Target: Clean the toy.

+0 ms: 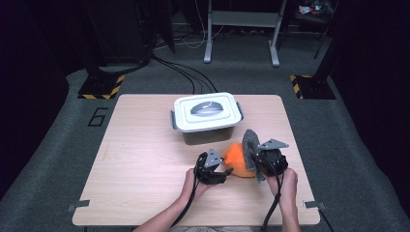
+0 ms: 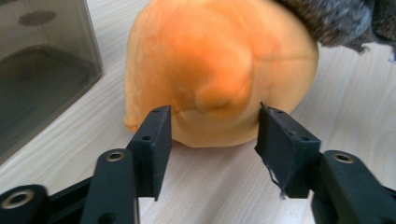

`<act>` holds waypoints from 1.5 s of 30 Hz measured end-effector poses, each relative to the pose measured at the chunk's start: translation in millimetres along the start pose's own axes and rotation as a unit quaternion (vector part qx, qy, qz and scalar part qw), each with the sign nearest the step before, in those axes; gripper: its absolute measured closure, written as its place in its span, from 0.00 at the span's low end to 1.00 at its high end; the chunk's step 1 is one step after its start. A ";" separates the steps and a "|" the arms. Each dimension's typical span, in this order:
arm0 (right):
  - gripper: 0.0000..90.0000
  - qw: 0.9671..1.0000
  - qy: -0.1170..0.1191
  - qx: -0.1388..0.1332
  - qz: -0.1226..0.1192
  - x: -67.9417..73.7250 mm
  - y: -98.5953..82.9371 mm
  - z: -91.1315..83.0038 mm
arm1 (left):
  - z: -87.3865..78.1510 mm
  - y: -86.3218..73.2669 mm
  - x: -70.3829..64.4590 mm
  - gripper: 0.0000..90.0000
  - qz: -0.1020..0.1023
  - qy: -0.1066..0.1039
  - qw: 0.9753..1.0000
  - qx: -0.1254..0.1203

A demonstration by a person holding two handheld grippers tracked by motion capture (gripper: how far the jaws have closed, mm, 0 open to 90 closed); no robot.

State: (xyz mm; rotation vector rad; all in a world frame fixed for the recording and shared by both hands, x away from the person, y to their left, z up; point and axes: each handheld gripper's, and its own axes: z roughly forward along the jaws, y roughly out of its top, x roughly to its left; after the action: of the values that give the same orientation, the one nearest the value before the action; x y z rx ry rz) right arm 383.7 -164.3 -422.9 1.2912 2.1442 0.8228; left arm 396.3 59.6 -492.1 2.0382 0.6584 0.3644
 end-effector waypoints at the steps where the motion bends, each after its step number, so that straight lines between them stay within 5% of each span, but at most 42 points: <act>1: 0.79 1.000 0.000 -0.002 0.002 -1.0 0.3 1.3 | 1.2 -0.2 -0.2 0.47 -0.001 -0.002 1.000 0.000; 5: 0.79 1.000 0.001 0.002 0.002 -5.4 1.8 4.4 | 6.3 0.5 0.2 0.43 0.015 -0.002 1.000 -0.002; 8: 0.80 1.000 -0.002 0.007 0.001 -6.5 3.0 6.2 | 12.1 2.5 -2.3 0.42 0.051 -0.001 0.999 -0.009; 13: 0.80 1.000 -0.006 0.001 0.011 -9.4 1.5 8.7 | 15.0 2.9 -5.9 0.61 0.070 0.012 0.997 -0.012; 22: 0.79 1.000 -0.001 -0.023 0.012 -12.7 -1.1 1.4 | 9.5 2.1 -2.4 0.82 0.028 0.009 0.999 -0.018; 32: 0.80 0.999 0.013 -0.051 -0.006 -4.6 5.9 -26.2 | -1.5 3.9 -1.8 0.87 -0.037 -0.019 0.999 -0.022; 40: 0.79 0.997 0.040 -0.046 -0.052 26.1 17.0 -27.4 | -9.1 4.7 -8.6 0.87 -0.041 -0.018 0.999 -0.021; 45: 0.80 0.997 0.022 -0.032 -0.071 39.4 18.2 -11.4 | -6.5 -0.1 -8.9 0.88 -0.026 -0.003 1.000 -0.008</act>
State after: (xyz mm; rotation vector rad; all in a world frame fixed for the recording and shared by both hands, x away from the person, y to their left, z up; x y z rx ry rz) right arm 370.1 -124.9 -406.3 1.0849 2.1958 0.8601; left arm 385.8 58.9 -488.8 2.0022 0.7021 0.3309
